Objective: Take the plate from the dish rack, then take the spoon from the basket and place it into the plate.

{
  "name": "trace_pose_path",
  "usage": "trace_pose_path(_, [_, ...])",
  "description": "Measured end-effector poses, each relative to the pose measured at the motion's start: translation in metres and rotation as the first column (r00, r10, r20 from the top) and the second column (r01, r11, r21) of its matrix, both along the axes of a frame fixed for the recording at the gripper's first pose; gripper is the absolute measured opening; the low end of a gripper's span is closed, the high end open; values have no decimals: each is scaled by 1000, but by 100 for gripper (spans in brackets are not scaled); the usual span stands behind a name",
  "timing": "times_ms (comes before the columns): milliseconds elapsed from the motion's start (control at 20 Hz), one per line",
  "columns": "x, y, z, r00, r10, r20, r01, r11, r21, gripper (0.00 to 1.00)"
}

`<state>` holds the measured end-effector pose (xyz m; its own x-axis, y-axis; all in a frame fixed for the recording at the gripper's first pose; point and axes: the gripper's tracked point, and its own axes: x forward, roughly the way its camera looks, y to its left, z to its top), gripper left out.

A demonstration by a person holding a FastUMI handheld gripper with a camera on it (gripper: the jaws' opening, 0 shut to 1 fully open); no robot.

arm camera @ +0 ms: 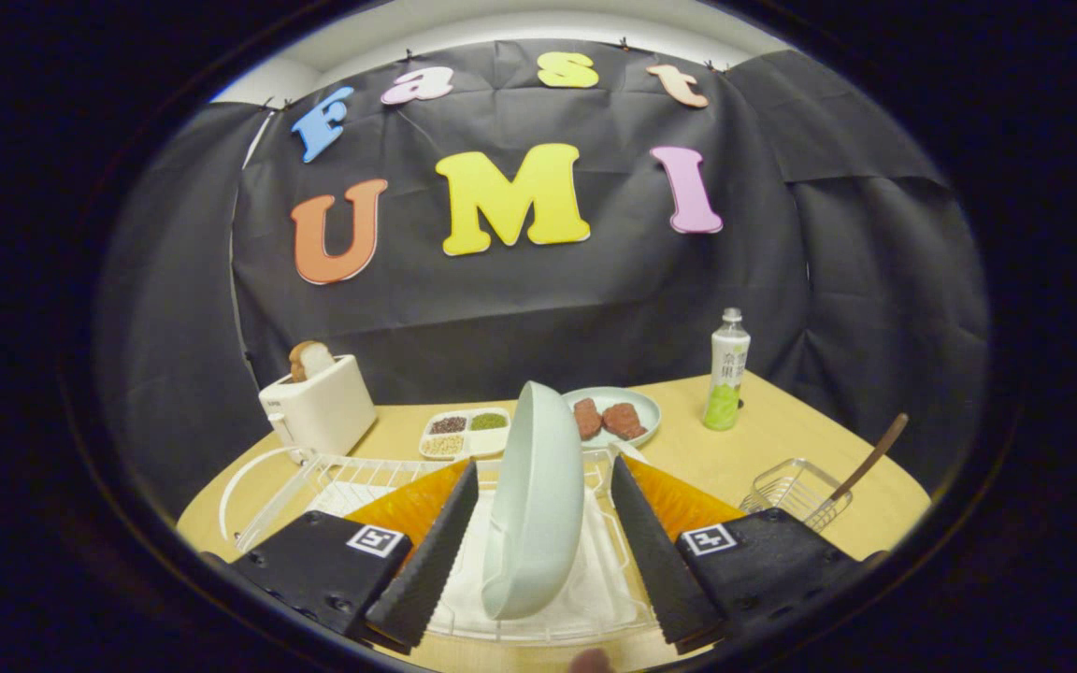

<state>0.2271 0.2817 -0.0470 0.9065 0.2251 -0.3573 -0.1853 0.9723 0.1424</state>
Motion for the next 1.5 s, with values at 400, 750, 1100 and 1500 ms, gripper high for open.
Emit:
trace_pose_path(400, [5, -3, 4, 997, -78, -9, 78, 997, 14, 43])
trace_pose_path(750, [5, -11, 29, 983, -179, 41, 181, 983, -41, 30])
trace_pose_path(1100, [14, -15, 38, 976, -216, 12, 216, 972, -87, 29])
trace_pose_path(1500, [-2, -14, 87, 979, -176, 104, 185, 980, -77, 23])
